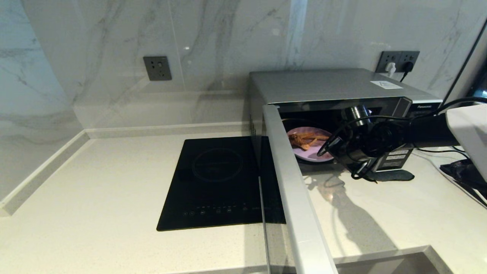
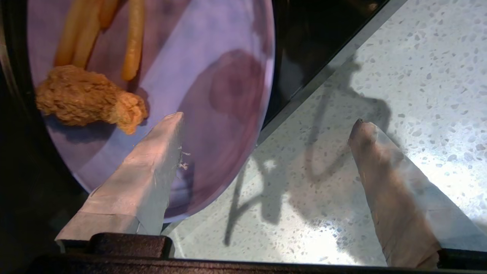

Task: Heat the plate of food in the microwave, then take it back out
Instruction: Take the plate out of the microwave

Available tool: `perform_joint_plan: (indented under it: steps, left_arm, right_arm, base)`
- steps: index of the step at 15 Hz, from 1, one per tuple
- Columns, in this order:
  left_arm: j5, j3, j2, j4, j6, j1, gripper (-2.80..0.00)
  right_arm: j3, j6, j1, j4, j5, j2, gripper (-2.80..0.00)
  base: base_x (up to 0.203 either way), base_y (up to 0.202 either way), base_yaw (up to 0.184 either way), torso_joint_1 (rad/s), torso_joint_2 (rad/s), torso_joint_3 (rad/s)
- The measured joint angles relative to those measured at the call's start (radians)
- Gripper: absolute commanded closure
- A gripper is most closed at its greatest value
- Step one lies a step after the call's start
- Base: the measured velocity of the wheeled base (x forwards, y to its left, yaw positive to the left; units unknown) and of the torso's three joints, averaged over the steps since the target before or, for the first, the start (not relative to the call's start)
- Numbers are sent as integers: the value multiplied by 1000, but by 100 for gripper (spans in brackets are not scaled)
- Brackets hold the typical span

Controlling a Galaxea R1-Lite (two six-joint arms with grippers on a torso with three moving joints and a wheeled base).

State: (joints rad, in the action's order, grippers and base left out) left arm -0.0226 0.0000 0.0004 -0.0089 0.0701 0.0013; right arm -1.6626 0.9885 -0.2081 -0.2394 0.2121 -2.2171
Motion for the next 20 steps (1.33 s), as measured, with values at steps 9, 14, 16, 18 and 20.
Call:
perform_joint_plan:
  steps: [9, 14, 16, 18, 20]
  left_arm:
    - [0, 0, 0, 0, 0, 0, 0]
    - [0, 0, 0, 0, 0, 0, 0]
    - [0, 0, 0, 0, 0, 0, 0]
    - [0, 0, 0, 0, 0, 0, 0]
    - [0, 0, 0, 0, 0, 0, 0]
  right_arm:
    - [2, -3, -9, -3, 17, -39, -280]
    - [24, -1, -11, -6, 45, -27, -280]
    - [40, -1, -11, -7, 45, -18, -280]
    - [56, 0, -11, -7, 45, -7, -280]
    - [70, 2, -10, -7, 45, 2, -280]
  base:
    - [0, 0, 0, 0, 0, 0]
    - [0, 0, 0, 0, 0, 0]
    - [0, 0, 0, 0, 0, 0]
    - [0, 0, 0, 0, 0, 0]
    - [0, 0, 0, 0, 0, 0]
